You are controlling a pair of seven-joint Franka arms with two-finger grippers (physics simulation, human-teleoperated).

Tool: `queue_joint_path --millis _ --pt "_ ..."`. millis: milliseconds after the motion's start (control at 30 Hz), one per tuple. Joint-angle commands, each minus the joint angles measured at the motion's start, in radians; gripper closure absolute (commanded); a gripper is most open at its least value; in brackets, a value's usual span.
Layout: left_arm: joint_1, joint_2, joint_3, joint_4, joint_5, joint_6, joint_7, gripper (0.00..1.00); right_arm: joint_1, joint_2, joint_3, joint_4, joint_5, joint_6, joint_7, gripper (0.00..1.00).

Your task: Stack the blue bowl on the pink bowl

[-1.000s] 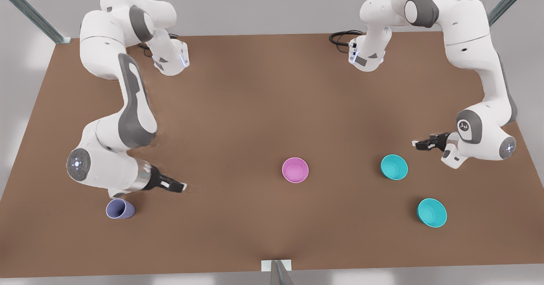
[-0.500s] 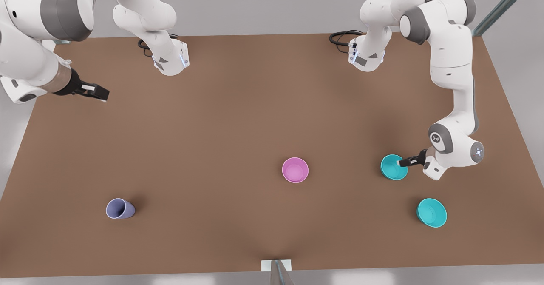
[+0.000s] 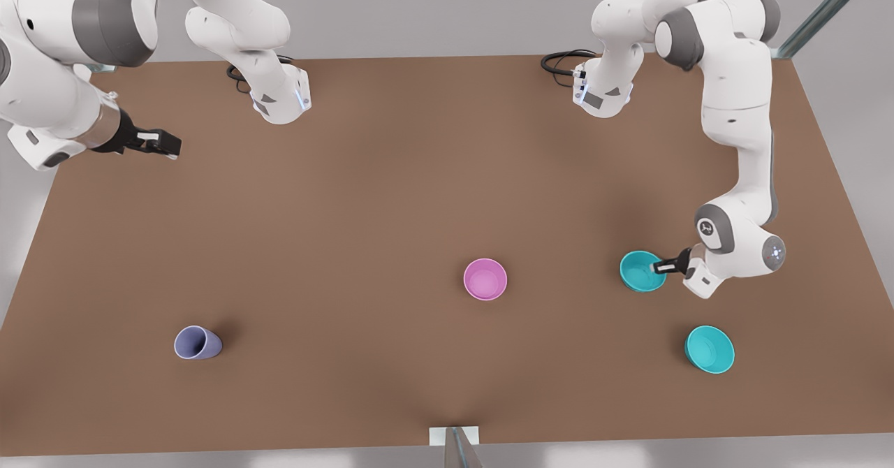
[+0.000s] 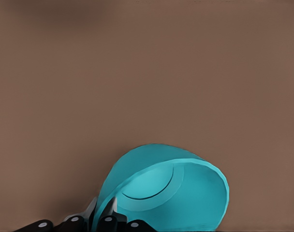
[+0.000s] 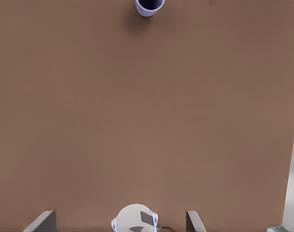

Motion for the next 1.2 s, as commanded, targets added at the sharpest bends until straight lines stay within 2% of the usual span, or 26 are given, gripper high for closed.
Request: queue_joint_path --millis 0,33,133,200,333,1067,1100,1167 --pt "-0.020 0.004 -0.015 0.070 -0.006 -0.129 -0.164 0.79 0.000 0.000 0.000 0.000 0.000 0.002 -0.107 0.00" --pt "-0.063 0.024 -0.036 0.173 -0.003 -0.227 -0.308 0.79 0.000 0.001 0.000 0.000 0.000 0.002 -0.109 0.00" --pt "-0.228 0.071 -0.081 0.339 -0.006 -0.305 -0.788 0.79 -0.002 0.001 -0.001 0.000 0.000 0.002 -0.111 0.00" --pt "-0.231 0.151 -0.216 0.471 0.000 -0.315 -1.013 0.79 -0.002 0.001 -0.001 0.000 0.000 0.002 -0.111 0.00" --pt "-0.276 0.220 -0.265 0.567 -0.005 -0.304 -1.183 0.79 -0.008 0.001 -0.001 -0.001 0.002 0.001 -0.111 0.00" --pt "-0.314 0.269 -0.279 0.558 -0.002 -0.267 -1.171 0.79 -0.006 0.009 -0.015 -0.001 0.003 -0.002 -0.111 0.00" --pt "-0.314 0.268 -0.279 0.558 0.000 -0.270 -1.168 0.00 -0.006 0.009 -0.015 -0.001 0.003 -0.002 -0.111 0.00" --pt "-0.314 0.263 -0.279 0.558 0.001 -0.282 -1.166 0.00 -0.006 0.009 -0.015 -0.001 0.003 -0.002 -0.111 0.00"
